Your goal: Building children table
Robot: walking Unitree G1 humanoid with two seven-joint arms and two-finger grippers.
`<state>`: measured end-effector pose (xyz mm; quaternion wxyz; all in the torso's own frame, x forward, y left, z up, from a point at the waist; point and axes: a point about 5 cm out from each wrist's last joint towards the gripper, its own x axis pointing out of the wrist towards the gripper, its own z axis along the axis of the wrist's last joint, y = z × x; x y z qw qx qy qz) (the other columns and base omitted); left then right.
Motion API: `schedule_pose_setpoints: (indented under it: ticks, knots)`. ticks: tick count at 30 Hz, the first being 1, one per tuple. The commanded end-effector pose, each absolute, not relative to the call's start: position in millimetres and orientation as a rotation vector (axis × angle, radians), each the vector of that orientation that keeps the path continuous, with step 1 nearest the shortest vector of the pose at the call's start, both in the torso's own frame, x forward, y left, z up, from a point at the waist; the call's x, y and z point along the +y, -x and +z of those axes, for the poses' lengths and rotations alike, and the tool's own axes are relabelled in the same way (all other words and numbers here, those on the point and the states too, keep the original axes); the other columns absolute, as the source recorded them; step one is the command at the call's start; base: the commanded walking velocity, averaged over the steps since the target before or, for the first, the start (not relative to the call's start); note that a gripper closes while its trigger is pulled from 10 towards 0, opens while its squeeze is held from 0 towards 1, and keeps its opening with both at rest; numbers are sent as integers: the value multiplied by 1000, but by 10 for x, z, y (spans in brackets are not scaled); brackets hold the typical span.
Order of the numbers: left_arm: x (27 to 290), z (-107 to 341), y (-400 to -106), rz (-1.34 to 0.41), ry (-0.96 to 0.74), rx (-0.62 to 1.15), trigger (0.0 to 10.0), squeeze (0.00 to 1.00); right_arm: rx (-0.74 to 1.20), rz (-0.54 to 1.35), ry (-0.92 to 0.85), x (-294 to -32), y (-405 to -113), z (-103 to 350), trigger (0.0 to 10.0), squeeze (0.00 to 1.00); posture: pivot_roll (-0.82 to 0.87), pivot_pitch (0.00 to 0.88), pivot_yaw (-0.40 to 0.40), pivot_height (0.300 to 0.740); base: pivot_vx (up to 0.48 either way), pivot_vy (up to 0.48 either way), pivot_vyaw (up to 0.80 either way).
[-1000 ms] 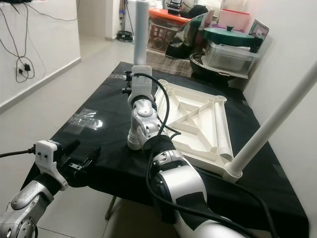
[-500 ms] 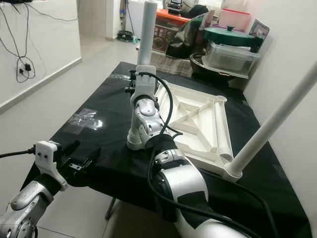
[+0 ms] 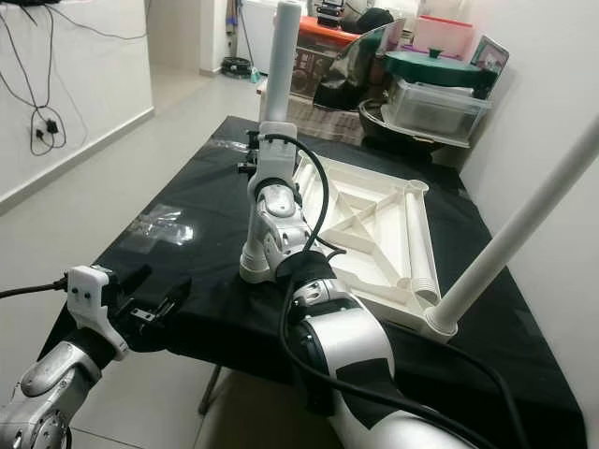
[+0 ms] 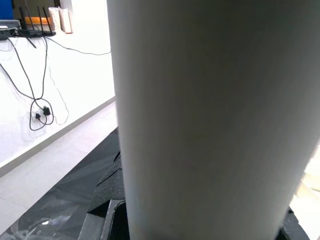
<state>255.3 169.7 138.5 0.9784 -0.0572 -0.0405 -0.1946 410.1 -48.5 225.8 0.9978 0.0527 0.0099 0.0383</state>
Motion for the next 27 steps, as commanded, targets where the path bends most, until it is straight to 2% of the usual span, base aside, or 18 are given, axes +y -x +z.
schedule_pose_setpoints:
  ticks: [1, 27]
  knots:
    - [1657, 1364, -2535, -405, 124, -77, 10000, 0, 433, 34, -78, -578, -3893, 1354, 10000, 0, 93, 0, -157, 740, 0, 0, 0]
    - [1648, 1366, -2561, -415, 123, -80, 10000, 0, 403, 42, -113, -568, -3950, 1498, 10000, 0, 81, 0, -149, 740, 0, 0, 0]
